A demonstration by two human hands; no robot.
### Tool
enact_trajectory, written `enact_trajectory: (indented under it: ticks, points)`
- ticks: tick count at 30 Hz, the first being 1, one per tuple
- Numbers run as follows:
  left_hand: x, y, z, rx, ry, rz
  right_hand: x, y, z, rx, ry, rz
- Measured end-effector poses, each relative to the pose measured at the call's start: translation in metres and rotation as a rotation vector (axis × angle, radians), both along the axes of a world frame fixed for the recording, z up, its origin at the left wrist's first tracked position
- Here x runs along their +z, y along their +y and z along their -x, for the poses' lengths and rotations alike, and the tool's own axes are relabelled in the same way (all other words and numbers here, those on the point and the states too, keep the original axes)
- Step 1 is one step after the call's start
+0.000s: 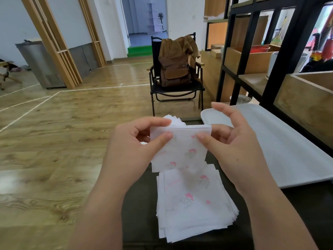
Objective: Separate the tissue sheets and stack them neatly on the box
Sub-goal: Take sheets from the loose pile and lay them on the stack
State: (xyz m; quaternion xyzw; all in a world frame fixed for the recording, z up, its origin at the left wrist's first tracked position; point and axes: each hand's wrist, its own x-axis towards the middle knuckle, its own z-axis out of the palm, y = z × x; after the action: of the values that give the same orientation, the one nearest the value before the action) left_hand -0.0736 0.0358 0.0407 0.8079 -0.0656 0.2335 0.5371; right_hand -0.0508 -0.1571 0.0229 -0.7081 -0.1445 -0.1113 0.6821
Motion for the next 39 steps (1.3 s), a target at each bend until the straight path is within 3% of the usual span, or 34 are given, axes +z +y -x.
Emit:
enact_trajectory:
  ticks: [8, 16, 19, 23, 26, 28, 30, 35, 37, 39]
  points:
    - [-0.002, 0.000, -0.001, 0.078, -0.003, -0.030, -0.001, 0.000, -0.001, -0.118, -0.057, 0.175]
    - [0.000, 0.001, -0.002, 0.032, -0.059, -0.229, -0.006, 0.002, -0.007, -0.275, -0.163, 0.364]
    - [0.000, -0.002, -0.002, -0.102, 0.040, -0.159, 0.001, 0.001, -0.003, -0.197, -0.155, 0.252]
    - [0.002, -0.005, 0.002, -0.120, 0.077, -0.121, 0.011, -0.002, 0.007, -0.106, -0.094, 0.134]
    - [0.010, -0.004, 0.012, -0.212, 0.135, 0.054, 0.020, -0.010, 0.012, -0.030, 0.000, 0.090]
    - [0.017, 0.000, 0.018, -0.329, 0.284, 0.105, 0.025, -0.019, 0.013, 0.082, 0.095, 0.078]
    - [0.019, 0.004, 0.020, -0.378, 0.496, -0.047, 0.026, -0.024, 0.013, 0.156, 0.194, 0.124]
    - [0.003, 0.007, 0.011, -0.258, 0.959, -0.515, -0.008, -0.015, 0.000, 0.087, 0.428, 0.580]
    - [-0.008, 0.008, 0.002, -0.101, 0.963, -0.526, -0.019, -0.012, -0.005, -0.004, 0.462, 0.725]
    - [-0.023, 0.014, -0.010, 0.198, 0.766, -0.444, -0.024, -0.014, -0.010, -0.144, 0.426, 0.783]
